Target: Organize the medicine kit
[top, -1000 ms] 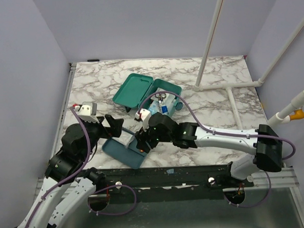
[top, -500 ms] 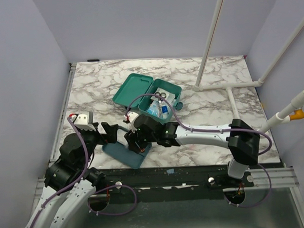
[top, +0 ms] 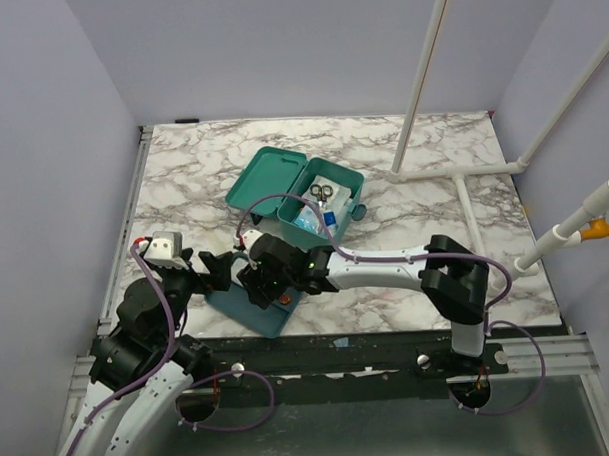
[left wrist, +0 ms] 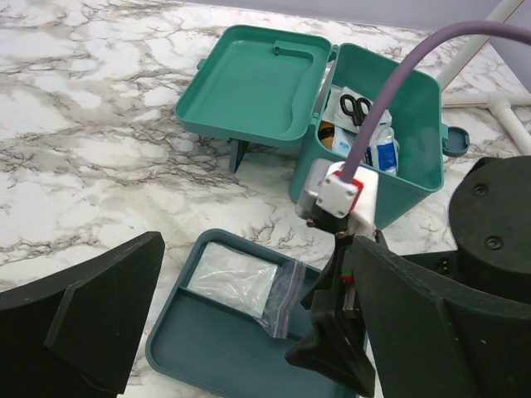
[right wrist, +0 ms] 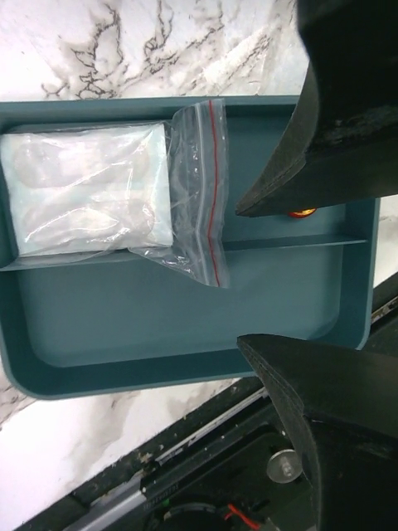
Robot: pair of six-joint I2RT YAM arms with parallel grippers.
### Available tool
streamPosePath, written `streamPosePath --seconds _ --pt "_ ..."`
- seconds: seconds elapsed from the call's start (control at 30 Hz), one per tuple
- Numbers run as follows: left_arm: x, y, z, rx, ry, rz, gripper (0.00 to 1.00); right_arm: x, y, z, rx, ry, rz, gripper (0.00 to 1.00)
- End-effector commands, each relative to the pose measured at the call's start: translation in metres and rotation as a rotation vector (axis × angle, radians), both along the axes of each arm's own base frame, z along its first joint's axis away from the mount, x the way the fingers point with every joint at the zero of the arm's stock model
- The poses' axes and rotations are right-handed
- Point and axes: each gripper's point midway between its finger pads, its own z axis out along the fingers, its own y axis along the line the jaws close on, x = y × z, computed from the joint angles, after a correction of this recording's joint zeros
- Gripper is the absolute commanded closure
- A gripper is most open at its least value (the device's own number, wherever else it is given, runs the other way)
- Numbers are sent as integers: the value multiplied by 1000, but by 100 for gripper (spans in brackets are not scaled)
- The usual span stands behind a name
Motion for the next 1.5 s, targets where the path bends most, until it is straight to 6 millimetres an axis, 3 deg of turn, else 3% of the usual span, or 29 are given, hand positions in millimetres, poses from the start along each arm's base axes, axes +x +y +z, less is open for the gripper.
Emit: streamPosePath --seconds 0.0,0.3,0.7,0.87,1.1,1.13,1.27,1.47 --pt "3 0 3 10 -17 3 1 1 4 -14 -55 3 -25 39" --pt "4 -4 1 13 -13 -16 1 1 12 -35 -98 0 -39 41" --pt "3 -8 1 11 -10 -39 1 9 18 -55 -161 -52 -83 52" --pt "2 -8 0 11 -9 -42 1 12 16 -62 -201 -85 -100 63" --pt "2 -8 1 9 -14 -45 1 13 13 -70 -236 -98 -108 95" --pt "2 -8 2 9 -15 -44 1 14 12 -70 -237 -100 -113 99" --pt "1 -7 2 5 -17 -39 1 13 15 -61 -214 -90 -121 99" --pt "-2 6 10 -21 -50 21 2 14 21 -29 -119 -92 -147 99"
